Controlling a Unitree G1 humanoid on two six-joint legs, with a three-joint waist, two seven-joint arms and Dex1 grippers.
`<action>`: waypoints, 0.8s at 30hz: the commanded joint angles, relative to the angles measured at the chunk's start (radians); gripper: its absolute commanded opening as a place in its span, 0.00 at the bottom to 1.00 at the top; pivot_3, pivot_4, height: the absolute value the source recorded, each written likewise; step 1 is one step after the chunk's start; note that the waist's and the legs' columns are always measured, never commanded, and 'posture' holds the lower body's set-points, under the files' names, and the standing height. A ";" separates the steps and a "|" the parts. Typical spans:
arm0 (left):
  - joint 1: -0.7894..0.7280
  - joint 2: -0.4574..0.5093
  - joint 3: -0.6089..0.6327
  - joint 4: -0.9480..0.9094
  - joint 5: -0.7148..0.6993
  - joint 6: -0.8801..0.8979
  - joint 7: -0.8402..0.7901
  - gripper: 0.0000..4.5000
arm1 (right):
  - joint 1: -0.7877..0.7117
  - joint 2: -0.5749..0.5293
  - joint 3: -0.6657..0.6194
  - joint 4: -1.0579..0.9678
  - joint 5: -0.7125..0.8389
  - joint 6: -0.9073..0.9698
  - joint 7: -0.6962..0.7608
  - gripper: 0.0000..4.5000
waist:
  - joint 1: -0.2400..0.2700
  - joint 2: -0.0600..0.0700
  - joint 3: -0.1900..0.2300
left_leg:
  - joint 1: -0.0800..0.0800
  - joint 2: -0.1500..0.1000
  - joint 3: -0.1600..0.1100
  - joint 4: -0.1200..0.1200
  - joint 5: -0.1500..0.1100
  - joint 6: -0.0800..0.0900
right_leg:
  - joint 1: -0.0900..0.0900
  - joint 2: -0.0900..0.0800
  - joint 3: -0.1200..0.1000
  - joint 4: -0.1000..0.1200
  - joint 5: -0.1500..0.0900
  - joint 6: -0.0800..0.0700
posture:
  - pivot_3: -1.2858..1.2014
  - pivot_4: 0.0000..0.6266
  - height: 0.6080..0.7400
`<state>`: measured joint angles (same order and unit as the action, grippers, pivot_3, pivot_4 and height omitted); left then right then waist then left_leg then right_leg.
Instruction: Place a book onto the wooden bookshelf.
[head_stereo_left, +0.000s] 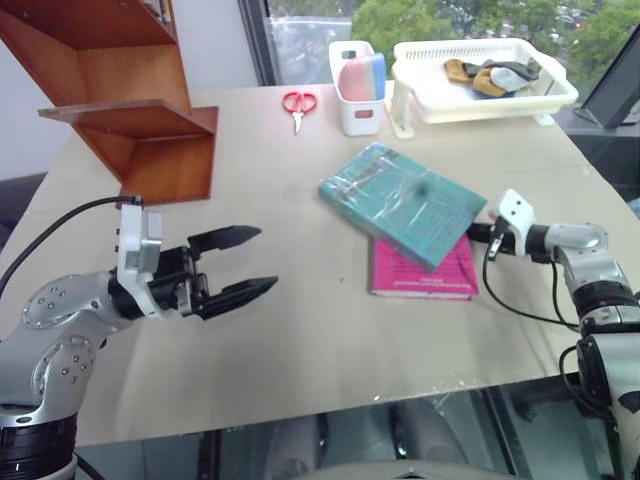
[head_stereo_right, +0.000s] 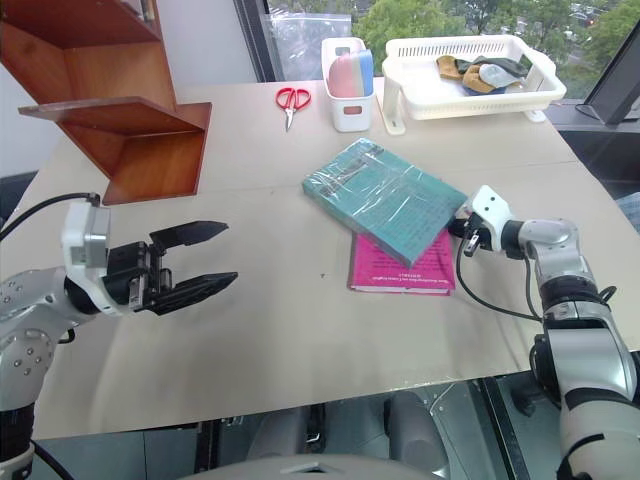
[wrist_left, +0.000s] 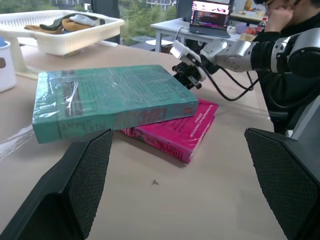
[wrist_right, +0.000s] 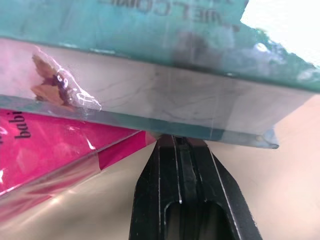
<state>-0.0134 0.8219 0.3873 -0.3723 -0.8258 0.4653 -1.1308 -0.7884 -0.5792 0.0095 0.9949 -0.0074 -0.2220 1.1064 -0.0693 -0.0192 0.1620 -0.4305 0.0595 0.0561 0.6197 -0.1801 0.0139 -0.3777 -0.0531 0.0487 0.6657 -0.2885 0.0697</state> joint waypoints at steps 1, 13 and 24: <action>0.016 -0.001 0.030 -0.030 0.004 -0.026 0.004 1.00 | 0.046 0.044 0.011 -0.087 0.034 0.018 0.029 0.01 | 0.000 0.000 0.000 | 0.000 0.000 0.000 0.000 0.000 0.000 | 0.000 0.000 0.000 0.000 0.000 0.000 | 0.52 0.24 1.00; 0.019 -0.005 0.000 -0.028 0.047 -0.057 0.023 1.00 | 0.210 -0.003 -0.009 -0.314 0.036 0.064 -0.085 0.01 | 0.015 0.000 0.000 | 0.000 0.000 0.000 0.000 0.000 0.000 | 0.000 0.000 -0.001 0.001 0.000 0.000 | 0.52 0.24 1.00; -0.088 -0.056 -0.127 0.104 0.206 -0.131 0.073 1.00 | 0.704 -0.198 -0.265 -1.138 0.306 0.410 -0.138 0.60 | 0.067 0.001 0.000 | -0.001 -0.001 -0.001 0.000 0.000 0.000 | 0.000 -0.001 -0.002 -0.001 0.000 0.000 | 0.52 0.24 1.00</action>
<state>-0.0831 0.7678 0.2626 -0.2770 -0.6328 0.3616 -1.0608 -0.0897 -0.7559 -0.1883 0.0156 0.2259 0.1248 0.9870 -0.0028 -0.0181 0.1618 -0.4322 0.0587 0.0548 0.6191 -0.1801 0.0139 -0.3779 -0.0541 0.0466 0.6651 -0.2888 0.0696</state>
